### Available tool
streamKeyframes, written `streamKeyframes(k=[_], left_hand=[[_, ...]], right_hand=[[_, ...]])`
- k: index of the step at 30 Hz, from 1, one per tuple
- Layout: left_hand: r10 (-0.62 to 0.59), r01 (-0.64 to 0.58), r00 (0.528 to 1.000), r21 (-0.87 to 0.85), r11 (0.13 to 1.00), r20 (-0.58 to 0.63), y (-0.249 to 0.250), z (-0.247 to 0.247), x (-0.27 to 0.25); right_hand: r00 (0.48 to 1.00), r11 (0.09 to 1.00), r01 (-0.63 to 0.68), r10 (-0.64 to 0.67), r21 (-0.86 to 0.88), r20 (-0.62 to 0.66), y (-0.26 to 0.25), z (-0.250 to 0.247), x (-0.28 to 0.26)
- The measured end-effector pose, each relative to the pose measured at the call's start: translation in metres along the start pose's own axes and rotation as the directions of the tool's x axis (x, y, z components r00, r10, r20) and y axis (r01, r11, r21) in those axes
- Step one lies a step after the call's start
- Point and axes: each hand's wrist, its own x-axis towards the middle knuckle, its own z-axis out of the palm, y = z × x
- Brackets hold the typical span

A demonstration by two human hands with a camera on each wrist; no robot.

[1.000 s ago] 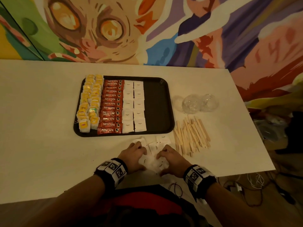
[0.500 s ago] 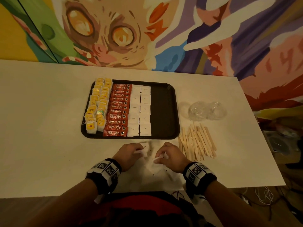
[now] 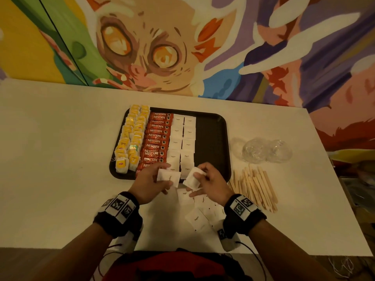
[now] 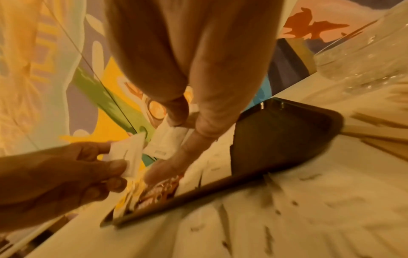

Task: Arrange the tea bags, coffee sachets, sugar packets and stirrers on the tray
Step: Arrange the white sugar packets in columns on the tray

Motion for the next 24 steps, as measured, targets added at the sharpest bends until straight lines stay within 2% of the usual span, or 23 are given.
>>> streamKeyframes(k=[3, 6, 8, 11, 15, 18, 21, 24], left_hand=[[0.020, -0.021, 0.992, -0.012, 1.000, -0.123, 0.003, -0.010, 0.007], [0.081, -0.071, 0.979, 0.058, 0.996, -0.187, 0.007, -0.020, 0.015], [0.091, -0.076, 0.976, 0.085, 0.993, -0.196, 0.010, -0.028, 0.022], [0.092, -0.086, 0.981, 0.040, 0.995, -0.170, 0.017, -0.037, 0.032], [0.088, -0.095, 0.974, -0.020, 0.995, -0.207, 0.030, -0.040, 0.042], [0.028, -0.078, 0.963, -0.178, 0.981, -0.267, 0.039, -0.037, 0.052], [-0.057, -0.055, 0.959, -0.379, 0.924, -0.277, 0.052, -0.028, 0.060], [-0.083, -0.042, 0.956, -0.407, 0.912, -0.283, 0.060, -0.020, 0.069]], right_hand=[[0.999, 0.999, 0.036, -0.036, 0.000, -0.014, -0.014, 0.001, 0.007], [0.996, 0.997, 0.073, -0.074, -0.016, -0.044, -0.027, 0.000, 0.016], [0.994, 0.996, 0.091, -0.092, -0.018, -0.064, -0.035, 0.000, 0.024], [0.990, 0.994, 0.113, -0.112, 0.007, -0.083, -0.045, 0.000, 0.036], [0.990, 0.991, 0.123, -0.117, 0.061, -0.083, -0.055, 0.003, 0.050], [0.993, 0.980, 0.114, -0.106, 0.163, -0.059, -0.059, 0.006, 0.060], [0.992, 0.964, 0.125, -0.114, 0.233, -0.059, -0.065, 0.008, 0.070], [0.989, 0.962, 0.146, -0.132, 0.231, -0.071, -0.072, 0.008, 0.083]])
